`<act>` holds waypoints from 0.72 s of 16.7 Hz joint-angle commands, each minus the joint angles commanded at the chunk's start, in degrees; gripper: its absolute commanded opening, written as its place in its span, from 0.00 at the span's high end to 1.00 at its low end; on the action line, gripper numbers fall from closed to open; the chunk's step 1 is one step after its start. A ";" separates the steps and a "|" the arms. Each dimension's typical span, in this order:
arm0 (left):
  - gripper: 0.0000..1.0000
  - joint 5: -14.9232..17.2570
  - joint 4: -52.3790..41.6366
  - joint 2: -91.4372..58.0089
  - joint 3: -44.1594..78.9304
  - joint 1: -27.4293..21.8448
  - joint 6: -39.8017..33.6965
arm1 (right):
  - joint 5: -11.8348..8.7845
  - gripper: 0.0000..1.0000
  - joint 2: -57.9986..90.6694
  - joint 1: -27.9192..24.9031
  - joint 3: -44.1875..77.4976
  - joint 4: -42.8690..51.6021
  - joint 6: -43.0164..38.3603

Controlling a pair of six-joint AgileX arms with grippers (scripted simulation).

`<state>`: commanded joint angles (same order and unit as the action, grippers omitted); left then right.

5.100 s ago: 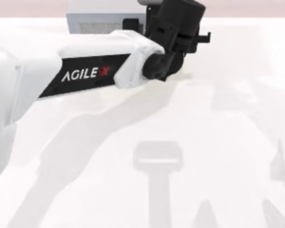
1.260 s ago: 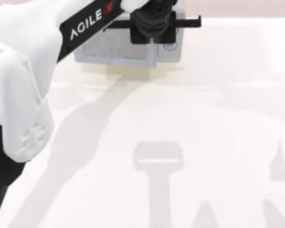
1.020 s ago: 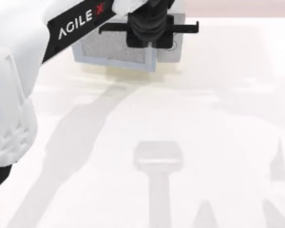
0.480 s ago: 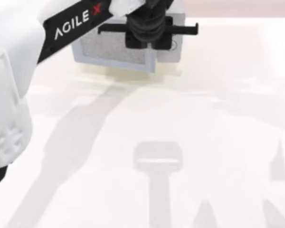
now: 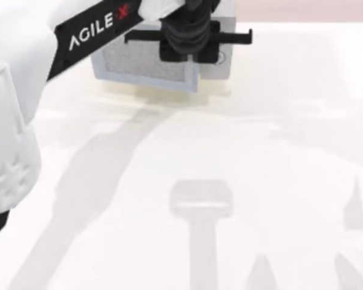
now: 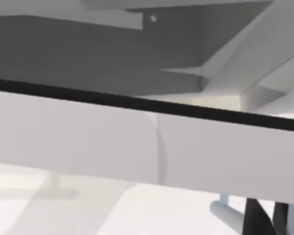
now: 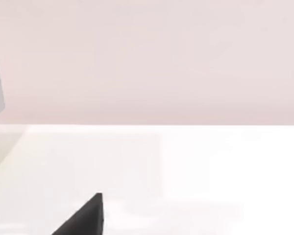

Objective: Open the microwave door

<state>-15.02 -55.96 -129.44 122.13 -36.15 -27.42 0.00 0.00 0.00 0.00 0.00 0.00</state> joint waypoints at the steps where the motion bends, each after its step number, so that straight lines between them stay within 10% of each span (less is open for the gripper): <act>1: 1.00 0.00 0.00 0.00 0.00 0.00 0.00 | 0.00 0.00 0.00 0.00 0.00 0.00 0.00; 12: 1.00 0.28 0.24 -0.02 -0.23 -0.39 -0.03 | 0.00 0.00 0.00 0.00 0.00 0.00 0.00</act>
<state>-14.74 -55.72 -129.46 121.90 -36.55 -27.45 0.00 0.00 0.00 0.00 0.00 0.00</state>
